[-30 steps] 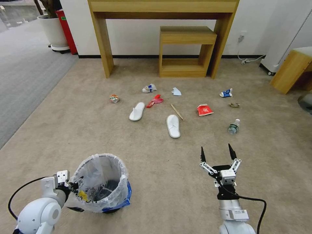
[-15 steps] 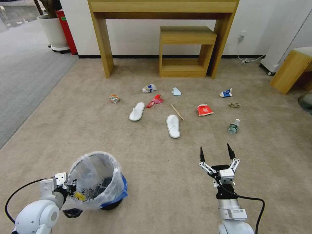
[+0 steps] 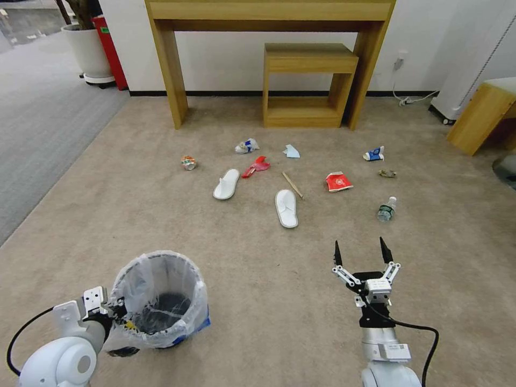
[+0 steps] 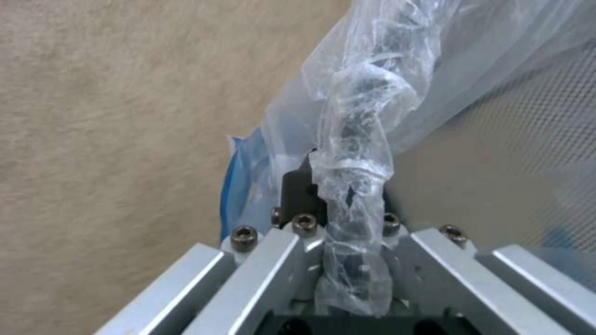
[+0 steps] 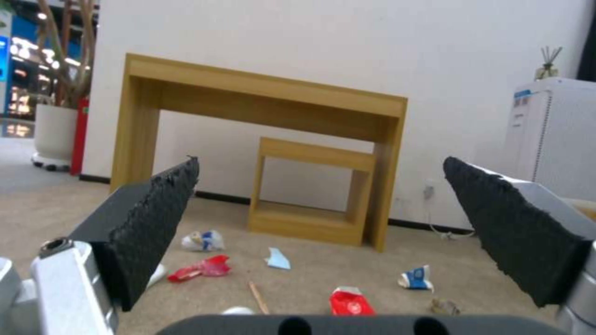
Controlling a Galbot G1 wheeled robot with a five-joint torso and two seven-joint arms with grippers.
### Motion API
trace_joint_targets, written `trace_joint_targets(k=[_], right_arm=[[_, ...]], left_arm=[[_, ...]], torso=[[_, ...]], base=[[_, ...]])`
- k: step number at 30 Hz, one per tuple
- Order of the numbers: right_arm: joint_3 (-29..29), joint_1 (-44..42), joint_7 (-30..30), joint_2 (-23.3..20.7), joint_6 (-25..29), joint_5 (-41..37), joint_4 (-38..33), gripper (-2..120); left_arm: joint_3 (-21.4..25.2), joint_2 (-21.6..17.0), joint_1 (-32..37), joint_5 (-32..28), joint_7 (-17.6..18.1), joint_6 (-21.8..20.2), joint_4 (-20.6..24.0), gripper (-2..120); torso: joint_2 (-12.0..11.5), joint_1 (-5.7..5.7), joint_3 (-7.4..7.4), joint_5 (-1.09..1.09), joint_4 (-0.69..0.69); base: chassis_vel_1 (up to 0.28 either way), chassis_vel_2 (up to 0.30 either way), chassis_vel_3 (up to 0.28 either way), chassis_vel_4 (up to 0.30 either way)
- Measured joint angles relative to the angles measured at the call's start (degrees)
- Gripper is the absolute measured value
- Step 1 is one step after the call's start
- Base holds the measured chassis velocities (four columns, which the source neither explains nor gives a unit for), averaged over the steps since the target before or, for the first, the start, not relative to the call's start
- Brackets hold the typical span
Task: Pick up the trash bin and place the garbage on the floor into it.
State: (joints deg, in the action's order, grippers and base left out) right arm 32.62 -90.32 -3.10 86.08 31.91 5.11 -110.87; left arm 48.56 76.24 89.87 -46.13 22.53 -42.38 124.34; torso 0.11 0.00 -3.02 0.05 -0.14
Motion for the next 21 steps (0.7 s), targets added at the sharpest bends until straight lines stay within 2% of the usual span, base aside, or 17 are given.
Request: trace_joint_targets(k=[2,6,9,15,17,21], right_arm=[[0.5,0.29,0.0,-0.06,-0.36,-0.44,-0.13,100],[1.02,0.57,-0.04,-0.14,-0.71,-0.96,-0.41,100],[1.73,1.14,-0.27,-0.57,-1.32,-2.3,-0.43,100],[2.6,1.21,-0.32,-0.83,-1.08,-2.72,0.1,100],[3.01,0.86,-0.36,-0.43,-0.39,-3.2,0.1,100],[3.32,0.91,-0.34,0.05,-0.1,-3.27,0.09,100]], left_arm=[[0.34,1.91,0.18,-1.33,1.31,0.01,2.49,1],[0.44,3.49,0.43,-2.37,2.93,0.01,4.65,1],[0.68,5.94,1.76,-3.94,5.45,0.08,8.79,1],[0.75,6.5,3.5,-4.1,7.49,0.11,12.21,1],[0.81,6.31,4.46,-4.67,9.54,0.15,14.75,1],[1.03,6.7,5.52,-3.14,9.57,0.57,15.55,1]], torso=[[0.0,0.0,0.0,0.0,0.0],[0.0,0.0,0.0,0.01,-0.01],[0.0,0.0,0.0,0.0,-0.01],[0.0,0.0,0.0,0.0,0.0],[0.0,0.0,0.0,0.0,-0.01],[0.0,0.0,0.0,0.0,0.0]], base=[[0.0,0.0,0.0,0.0],[0.0,0.0,0.0,0.0],[0.0,0.0,0.0,0.0],[0.0,0.0,0.0,0.0],[0.0,0.0,0.0,0.0],[0.0,0.0,0.0,0.0]])
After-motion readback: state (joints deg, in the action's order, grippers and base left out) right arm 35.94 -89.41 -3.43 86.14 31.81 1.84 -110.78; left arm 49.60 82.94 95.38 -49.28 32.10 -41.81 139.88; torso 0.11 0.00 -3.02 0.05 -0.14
